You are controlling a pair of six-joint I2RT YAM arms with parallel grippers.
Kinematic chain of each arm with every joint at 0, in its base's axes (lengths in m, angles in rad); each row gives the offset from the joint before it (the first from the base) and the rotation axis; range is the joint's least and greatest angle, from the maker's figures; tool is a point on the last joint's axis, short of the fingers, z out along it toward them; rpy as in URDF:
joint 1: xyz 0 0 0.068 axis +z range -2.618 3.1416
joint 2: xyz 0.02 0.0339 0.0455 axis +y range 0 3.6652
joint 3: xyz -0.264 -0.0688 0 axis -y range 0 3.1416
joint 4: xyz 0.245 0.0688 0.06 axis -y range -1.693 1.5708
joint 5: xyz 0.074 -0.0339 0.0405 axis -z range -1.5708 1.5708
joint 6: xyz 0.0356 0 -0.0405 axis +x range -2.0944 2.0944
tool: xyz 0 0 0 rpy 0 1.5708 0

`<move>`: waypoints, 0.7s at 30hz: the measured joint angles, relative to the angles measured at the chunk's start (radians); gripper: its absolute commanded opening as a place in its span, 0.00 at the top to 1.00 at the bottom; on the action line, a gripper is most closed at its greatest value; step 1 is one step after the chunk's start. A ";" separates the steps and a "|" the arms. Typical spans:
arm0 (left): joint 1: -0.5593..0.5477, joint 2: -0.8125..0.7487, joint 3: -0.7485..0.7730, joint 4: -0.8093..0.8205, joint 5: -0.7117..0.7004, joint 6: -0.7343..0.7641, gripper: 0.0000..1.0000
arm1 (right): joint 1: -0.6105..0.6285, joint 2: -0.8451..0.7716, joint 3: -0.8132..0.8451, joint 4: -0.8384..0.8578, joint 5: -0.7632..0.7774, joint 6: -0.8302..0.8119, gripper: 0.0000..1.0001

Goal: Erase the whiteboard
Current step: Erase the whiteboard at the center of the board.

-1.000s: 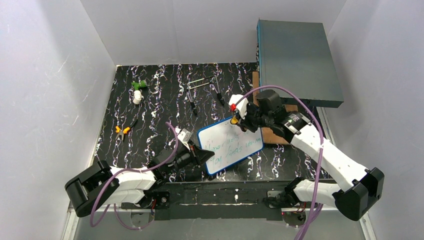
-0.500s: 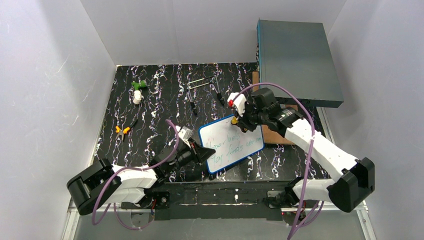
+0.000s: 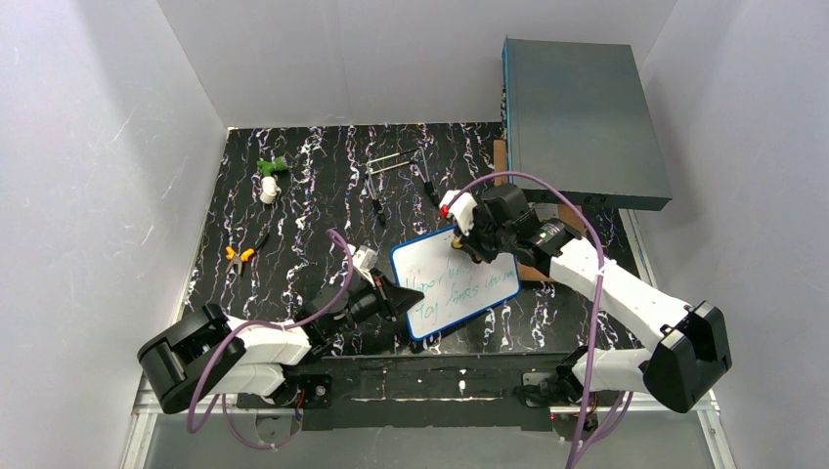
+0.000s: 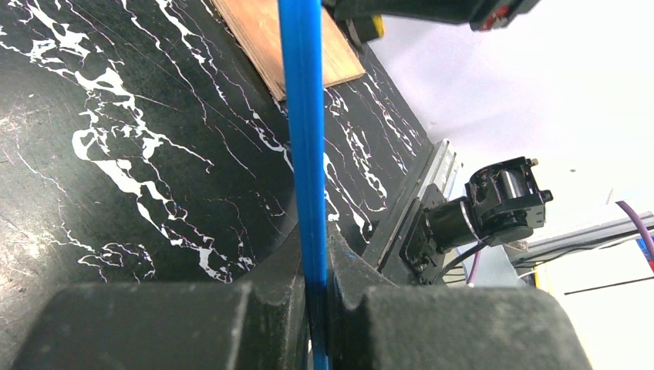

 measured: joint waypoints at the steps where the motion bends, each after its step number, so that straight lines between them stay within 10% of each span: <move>1: 0.000 0.003 0.002 0.001 0.000 0.000 1.00 | -0.009 -0.001 0.000 0.007 0.019 0.011 0.99; 21: 0.005 -0.026 0.008 -0.045 0.039 -0.011 1.00 | 0.018 0.018 0.048 -0.082 -0.015 -0.027 0.99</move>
